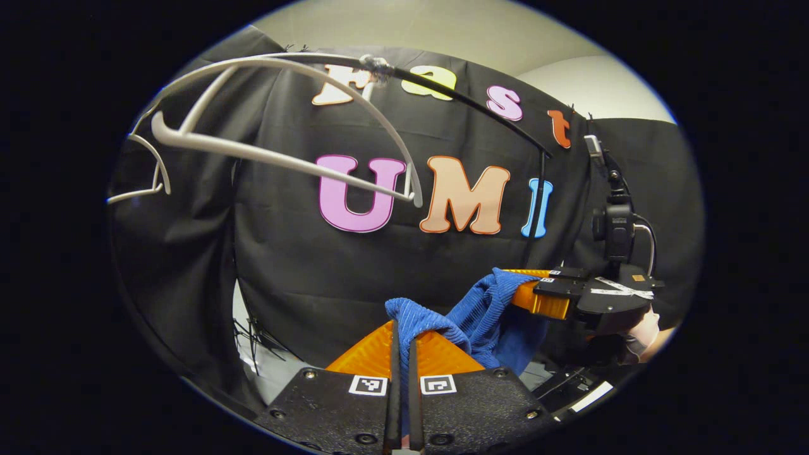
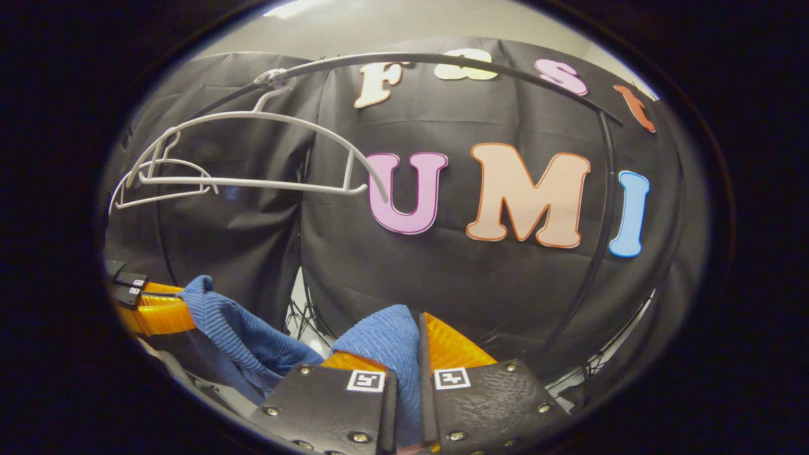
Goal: Grasp the clothes on the hanger with both hands and then place them into the laundry hamper below.
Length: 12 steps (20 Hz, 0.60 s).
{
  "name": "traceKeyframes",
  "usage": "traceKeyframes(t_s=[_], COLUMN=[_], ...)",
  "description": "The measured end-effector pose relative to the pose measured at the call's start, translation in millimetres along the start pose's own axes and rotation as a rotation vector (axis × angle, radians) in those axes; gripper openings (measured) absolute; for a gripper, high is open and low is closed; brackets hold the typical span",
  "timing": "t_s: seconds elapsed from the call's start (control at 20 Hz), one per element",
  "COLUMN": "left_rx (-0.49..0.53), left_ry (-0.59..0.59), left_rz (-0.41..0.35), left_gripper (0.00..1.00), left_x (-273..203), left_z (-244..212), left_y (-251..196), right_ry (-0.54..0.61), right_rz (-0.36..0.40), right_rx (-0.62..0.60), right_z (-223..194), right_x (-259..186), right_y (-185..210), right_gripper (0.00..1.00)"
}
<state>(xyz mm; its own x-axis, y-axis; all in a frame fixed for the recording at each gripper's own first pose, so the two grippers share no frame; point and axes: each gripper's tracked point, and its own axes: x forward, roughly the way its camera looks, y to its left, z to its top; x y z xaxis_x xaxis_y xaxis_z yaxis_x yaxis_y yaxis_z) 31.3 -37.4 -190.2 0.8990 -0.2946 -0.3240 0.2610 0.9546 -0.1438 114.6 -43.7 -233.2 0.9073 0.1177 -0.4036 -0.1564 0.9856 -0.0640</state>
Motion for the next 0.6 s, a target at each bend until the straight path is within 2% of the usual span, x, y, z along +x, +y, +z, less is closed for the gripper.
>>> traceKeyframes(t_s=[0.6], left_rx=[0.016], left_ry=[0.204], left_rz=[-0.004], left_gripper=[0.06], left_x=[28], left_z=[-67], left_y=[2], right_ry=[0.182], right_rz=[0.012], right_rx=[-0.003], right_z=[-91], right_x=[3], right_y=[2], right_gripper=[0.15])
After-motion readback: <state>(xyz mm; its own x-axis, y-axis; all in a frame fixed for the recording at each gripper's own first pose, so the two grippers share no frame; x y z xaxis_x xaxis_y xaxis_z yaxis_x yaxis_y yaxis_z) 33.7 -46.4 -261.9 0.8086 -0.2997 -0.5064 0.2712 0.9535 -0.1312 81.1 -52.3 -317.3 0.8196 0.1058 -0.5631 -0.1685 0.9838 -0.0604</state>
